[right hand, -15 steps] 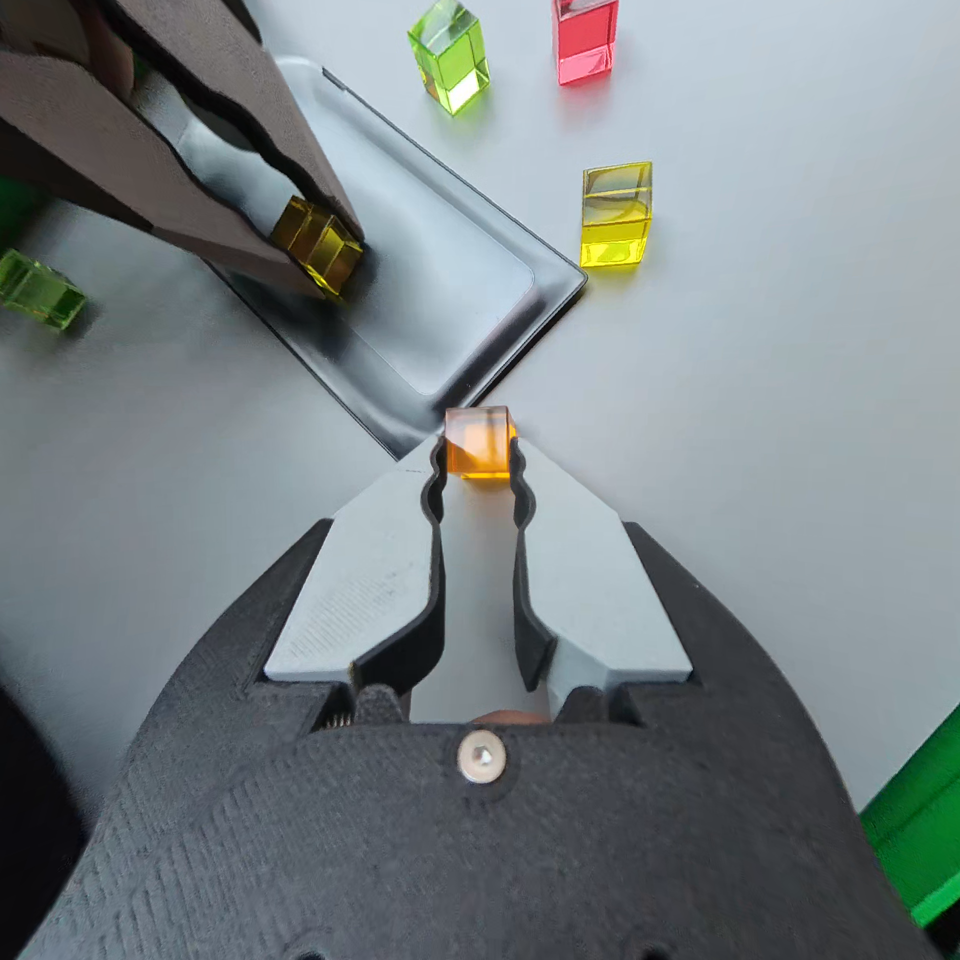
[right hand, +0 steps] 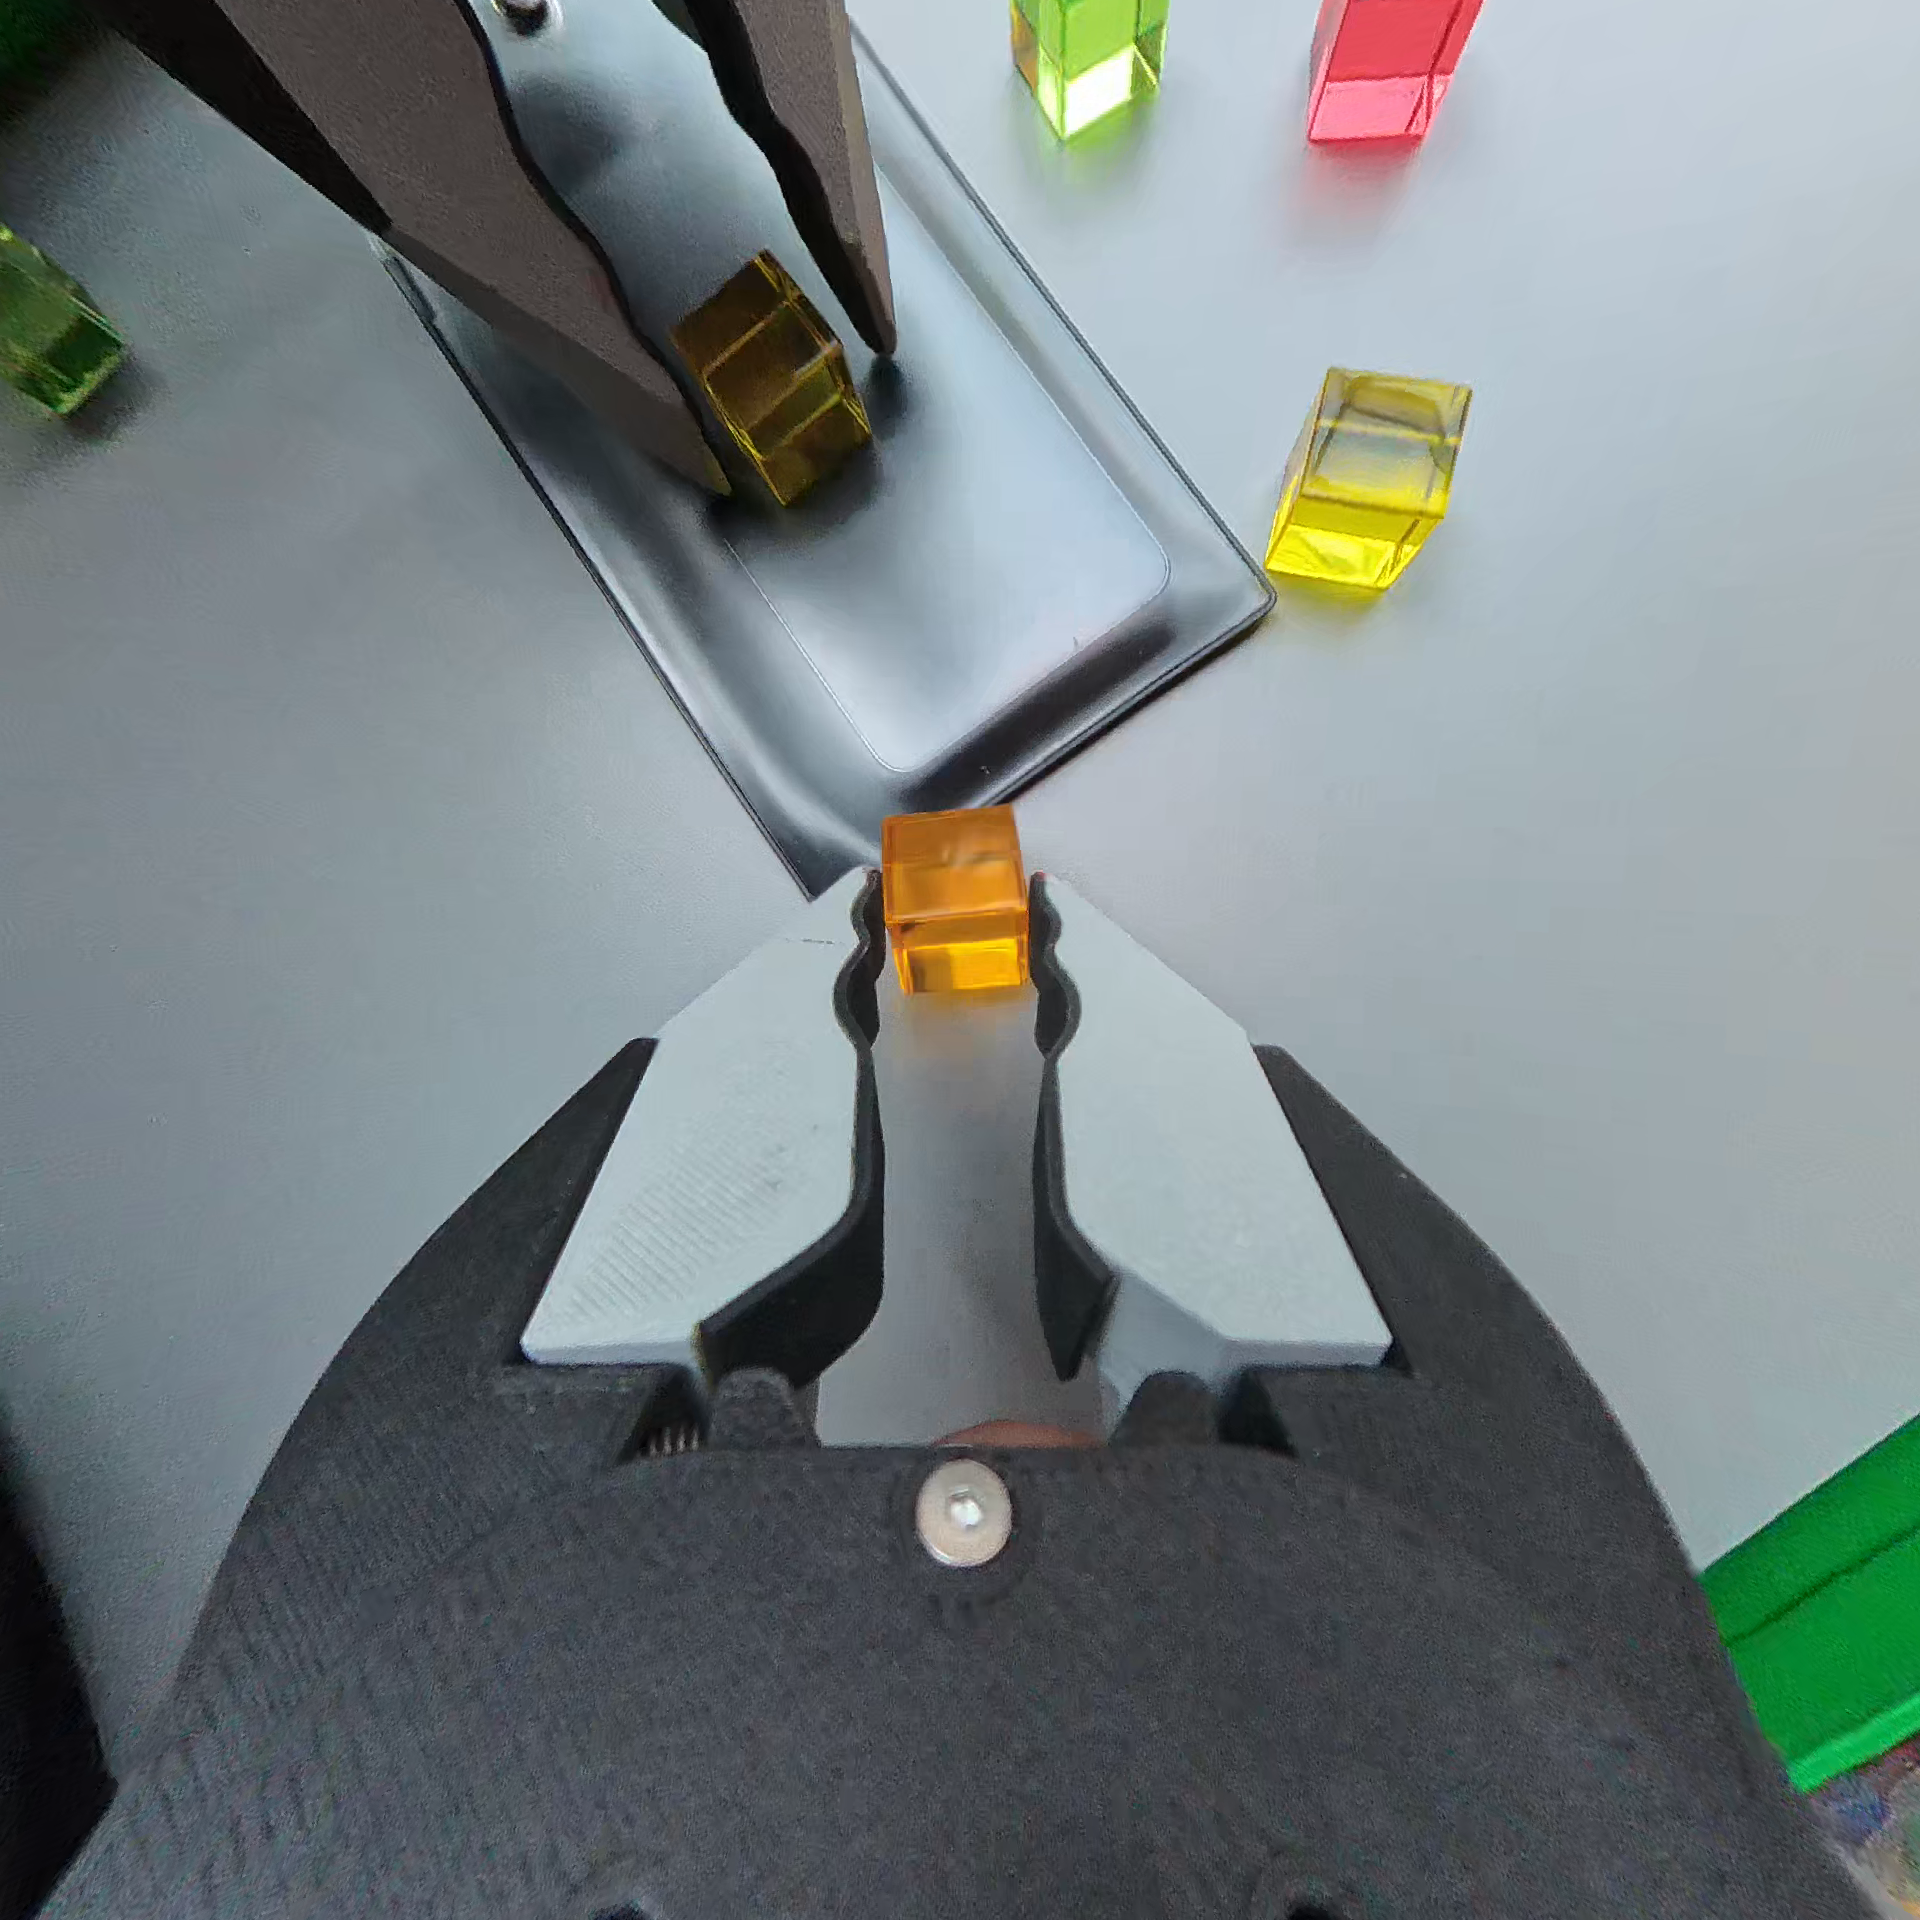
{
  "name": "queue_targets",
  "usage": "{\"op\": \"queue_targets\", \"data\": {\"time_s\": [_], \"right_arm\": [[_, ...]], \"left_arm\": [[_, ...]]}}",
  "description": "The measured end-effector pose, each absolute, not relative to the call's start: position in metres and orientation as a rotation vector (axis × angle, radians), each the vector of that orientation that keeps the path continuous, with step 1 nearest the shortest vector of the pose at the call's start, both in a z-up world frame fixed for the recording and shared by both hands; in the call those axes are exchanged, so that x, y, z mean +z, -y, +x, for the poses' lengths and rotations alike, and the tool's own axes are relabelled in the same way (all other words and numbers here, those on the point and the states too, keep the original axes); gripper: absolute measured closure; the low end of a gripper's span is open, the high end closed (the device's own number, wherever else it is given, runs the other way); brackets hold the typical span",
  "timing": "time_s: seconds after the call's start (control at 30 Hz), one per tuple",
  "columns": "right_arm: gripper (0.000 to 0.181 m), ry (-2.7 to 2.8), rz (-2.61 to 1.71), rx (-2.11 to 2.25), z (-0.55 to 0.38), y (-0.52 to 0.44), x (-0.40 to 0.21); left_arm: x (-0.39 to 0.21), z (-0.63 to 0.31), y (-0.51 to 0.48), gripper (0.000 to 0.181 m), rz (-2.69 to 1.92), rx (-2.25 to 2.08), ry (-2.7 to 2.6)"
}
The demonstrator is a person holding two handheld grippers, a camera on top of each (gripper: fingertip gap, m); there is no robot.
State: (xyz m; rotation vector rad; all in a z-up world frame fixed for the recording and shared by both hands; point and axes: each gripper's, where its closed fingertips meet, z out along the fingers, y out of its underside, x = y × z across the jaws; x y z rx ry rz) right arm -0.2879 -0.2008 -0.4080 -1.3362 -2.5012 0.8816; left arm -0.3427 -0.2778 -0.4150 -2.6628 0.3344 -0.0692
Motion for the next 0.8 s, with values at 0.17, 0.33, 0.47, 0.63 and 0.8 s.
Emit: {"op": "queue_targets", "data": {"time_s": [0.17, 0.33, 0.47, 0.63, 0.8], "right_arm": [[0.158, 2.534, -1.236, 0.914, -0.291, 0.212, -0.383], [0.158, 2.547, -1.173, 0.936, -0.296, 0.226, -0.364], [0.158, 2.566, -1.106, 0.980, -0.305, 0.247, -0.357], [0.158, 2.596, -1.016, 0.997, -0.323, 0.266, -0.361], [0.157, 2.606, -0.952, 1.038, -0.339, 0.279, -0.357]], "left_arm": [[-0.415, -0.344, 0.278, 0.156, -2.640, -0.063, -0.299], [-0.415, -0.346, 0.275, 0.156, -2.630, -0.078, -0.318], [-0.411, -0.349, 0.281, 0.142, -2.653, -0.055, -0.290], [-0.385, -0.345, 0.305, 0.136, -2.605, 0.033, -0.126], [-0.364, -0.315, 0.342, 0.144, -2.562, 0.066, 0.144]]}}
